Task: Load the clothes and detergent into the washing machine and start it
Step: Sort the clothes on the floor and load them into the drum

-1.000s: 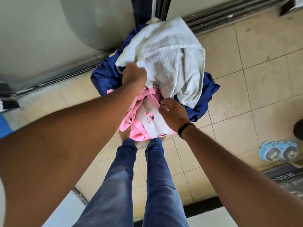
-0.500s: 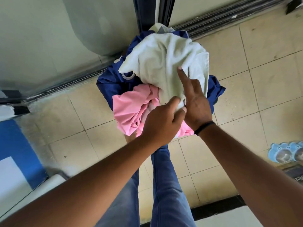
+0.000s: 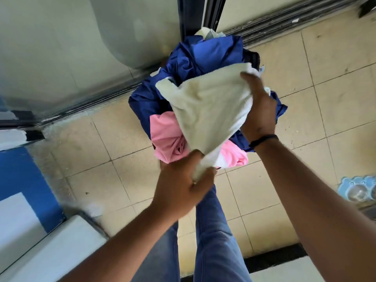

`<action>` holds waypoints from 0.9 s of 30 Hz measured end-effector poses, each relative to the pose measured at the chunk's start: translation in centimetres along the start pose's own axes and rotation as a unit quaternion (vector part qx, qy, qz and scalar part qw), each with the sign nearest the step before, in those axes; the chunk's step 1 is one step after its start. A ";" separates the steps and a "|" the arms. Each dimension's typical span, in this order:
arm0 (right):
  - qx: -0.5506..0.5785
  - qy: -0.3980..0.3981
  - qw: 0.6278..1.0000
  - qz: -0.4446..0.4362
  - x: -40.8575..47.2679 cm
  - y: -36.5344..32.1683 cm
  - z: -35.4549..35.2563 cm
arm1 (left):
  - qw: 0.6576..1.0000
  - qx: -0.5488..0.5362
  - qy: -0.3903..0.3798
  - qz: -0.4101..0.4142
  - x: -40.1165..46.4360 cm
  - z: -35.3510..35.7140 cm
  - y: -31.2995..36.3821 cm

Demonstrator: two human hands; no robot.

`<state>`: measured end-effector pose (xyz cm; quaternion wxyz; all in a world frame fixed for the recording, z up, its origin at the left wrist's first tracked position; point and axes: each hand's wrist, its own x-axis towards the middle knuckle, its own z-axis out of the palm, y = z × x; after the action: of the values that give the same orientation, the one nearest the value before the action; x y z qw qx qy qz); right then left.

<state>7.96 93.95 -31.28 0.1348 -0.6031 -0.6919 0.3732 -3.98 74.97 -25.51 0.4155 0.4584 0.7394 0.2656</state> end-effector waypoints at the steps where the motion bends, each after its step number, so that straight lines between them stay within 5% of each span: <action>1: 0.015 0.057 0.998 -0.030 0.0 -0.9 -0.4 | 0.999 0.020 0.007 -0.032 0.4 0.1 -1.5; 4: -0.005 0.101 0.992 -0.081 -0.5 -2.2 -0.3 | 0.993 0.062 0.023 -0.096 1.6 0.0 -5.3; 6: -0.081 0.053 0.995 -0.015 -0.8 -0.8 0.6 | 0.991 0.093 0.034 -0.085 2.4 -0.8 -6.2; 10: -0.171 -0.022 0.972 0.156 -1.9 3.5 1.3 | 0.997 0.025 0.067 0.022 1.8 -3.6 -2.3; 13: -0.196 -0.029 0.974 0.109 -2.9 4.0 2.1 | 0.989 -0.029 0.064 0.129 0.1 -5.5 3.5; 17: -0.187 0.023 0.976 0.109 -2.8 2.4 2.4 | 0.977 -0.087 0.102 0.169 -0.6 -5.9 5.8; 22: -0.080 0.183 0.971 0.135 -2.1 1.6 1.7 | 0.963 -0.107 0.235 0.075 0.9 -5.8 2.8; 25: -0.136 0.172 0.971 0.097 -1.4 1.4 1.1 | 0.910 -0.211 0.355 -0.035 2.4 -7.3 0.3; 27: -0.072 0.180 0.974 0.120 -0.6 1.3 0.3 | 0.874 -0.213 0.434 -0.046 3.6 -9.1 -1.4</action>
<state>8.87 93.25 -32.28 0.1680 -0.7473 -0.6036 0.2212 -13.22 77.50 -23.23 0.1521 0.1630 0.7910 0.5698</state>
